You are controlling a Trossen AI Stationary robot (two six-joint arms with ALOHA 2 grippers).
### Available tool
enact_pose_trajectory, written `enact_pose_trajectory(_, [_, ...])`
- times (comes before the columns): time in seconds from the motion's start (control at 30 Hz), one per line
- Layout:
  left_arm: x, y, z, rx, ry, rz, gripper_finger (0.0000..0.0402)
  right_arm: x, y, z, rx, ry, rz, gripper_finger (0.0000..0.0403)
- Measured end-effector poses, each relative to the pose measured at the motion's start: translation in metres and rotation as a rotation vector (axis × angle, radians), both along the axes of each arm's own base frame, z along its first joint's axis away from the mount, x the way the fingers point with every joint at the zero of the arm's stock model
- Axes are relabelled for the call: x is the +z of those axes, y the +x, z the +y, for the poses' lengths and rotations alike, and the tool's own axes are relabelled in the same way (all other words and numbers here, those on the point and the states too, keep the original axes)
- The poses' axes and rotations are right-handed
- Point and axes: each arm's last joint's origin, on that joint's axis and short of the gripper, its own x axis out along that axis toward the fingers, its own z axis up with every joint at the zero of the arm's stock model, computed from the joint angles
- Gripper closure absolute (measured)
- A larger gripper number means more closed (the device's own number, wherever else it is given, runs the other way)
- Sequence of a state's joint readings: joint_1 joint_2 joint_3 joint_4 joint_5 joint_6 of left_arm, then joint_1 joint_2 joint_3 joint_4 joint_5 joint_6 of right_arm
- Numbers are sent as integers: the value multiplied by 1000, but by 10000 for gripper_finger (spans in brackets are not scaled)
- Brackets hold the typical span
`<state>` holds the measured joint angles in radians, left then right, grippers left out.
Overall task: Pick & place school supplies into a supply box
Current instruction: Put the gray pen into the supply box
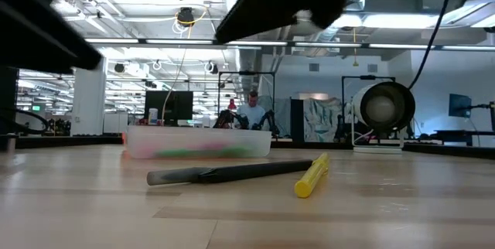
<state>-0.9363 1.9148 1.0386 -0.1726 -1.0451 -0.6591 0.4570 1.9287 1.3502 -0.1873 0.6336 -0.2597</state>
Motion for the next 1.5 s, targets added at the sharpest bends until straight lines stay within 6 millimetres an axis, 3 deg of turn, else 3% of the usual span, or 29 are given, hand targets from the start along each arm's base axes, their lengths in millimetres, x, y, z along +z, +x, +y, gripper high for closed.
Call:
enact_pose_trajectory(0.23, [4,45,26,-65,-47,82,242,-1,-44,54,-32,-19,-3,301])
enact_pose_trajectory(0.43, [5,74,52,-105,-117,136,242,-6,-79,82,-108,-2,-32,301])
enact_pose_trajectory(0.6, [2,89,75,-89,-164,187,242,-8,-101,99,-155,47,-88,301])
enact_pose_trajectory(0.77, [-1,91,81,-142,-204,271,242,-9,-116,112,-143,87,-102,301])
enact_pose_trajectory(1.03, [-5,85,79,-170,-207,346,242,-8,-126,122,-123,115,-111,301])
enact_pose_trajectory(1.4, [-2,88,77,-182,-234,301,242,-9,-116,113,-151,106,-109,301])
enact_pose_trajectory(1.5, [-10,90,74,-211,-257,313,242,-9,-113,110,-162,103,-108,301])
